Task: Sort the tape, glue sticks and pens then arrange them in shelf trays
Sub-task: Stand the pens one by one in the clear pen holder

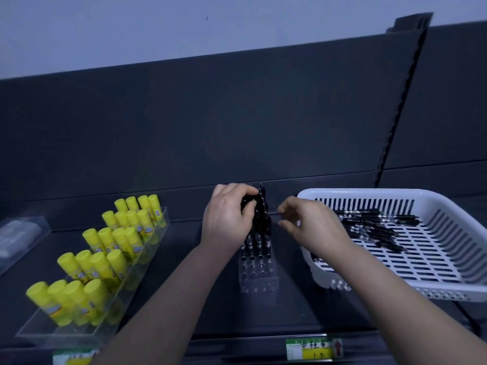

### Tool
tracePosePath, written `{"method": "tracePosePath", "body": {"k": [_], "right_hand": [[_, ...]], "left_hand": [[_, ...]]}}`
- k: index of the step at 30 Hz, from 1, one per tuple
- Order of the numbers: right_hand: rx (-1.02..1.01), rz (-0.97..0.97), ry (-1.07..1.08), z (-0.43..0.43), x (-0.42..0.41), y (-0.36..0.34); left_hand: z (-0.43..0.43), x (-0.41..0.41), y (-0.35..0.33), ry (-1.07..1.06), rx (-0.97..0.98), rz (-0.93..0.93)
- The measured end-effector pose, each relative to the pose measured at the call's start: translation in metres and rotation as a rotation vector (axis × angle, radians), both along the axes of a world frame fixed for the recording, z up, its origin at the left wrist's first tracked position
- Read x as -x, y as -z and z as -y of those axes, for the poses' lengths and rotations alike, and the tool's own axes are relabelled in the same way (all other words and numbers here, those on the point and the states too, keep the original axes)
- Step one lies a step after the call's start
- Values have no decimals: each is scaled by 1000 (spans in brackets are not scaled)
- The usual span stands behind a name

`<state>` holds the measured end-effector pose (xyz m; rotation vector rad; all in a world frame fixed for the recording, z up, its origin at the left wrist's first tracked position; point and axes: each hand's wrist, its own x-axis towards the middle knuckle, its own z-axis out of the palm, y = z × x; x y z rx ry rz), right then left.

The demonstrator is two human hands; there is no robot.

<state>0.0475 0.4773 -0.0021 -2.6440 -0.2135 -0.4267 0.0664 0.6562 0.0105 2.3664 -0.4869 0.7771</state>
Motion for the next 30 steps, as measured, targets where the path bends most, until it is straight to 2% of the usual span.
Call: {"method": "tracePosePath", "body": {"k": [5,11,18,22,28,30], "right_hand": [[272,-14,102,48,10,0],[333,-60,244,121,28,14],[269,-134,454,197,51,29],[220,-156,506,228,58,40],[141,-159,488,243,52,43],[124,-155,471,246,46,40]], "left_hand": [[37,-2,-6,41,-119,35],[108,-9,-2,147,-303,-92],[191,-23,29,329,-597,-430],[242,-21,41,469,-690,-446],[284,-26,54,471,-920,-459],[281,-28,54,498,-922,-461]]}}
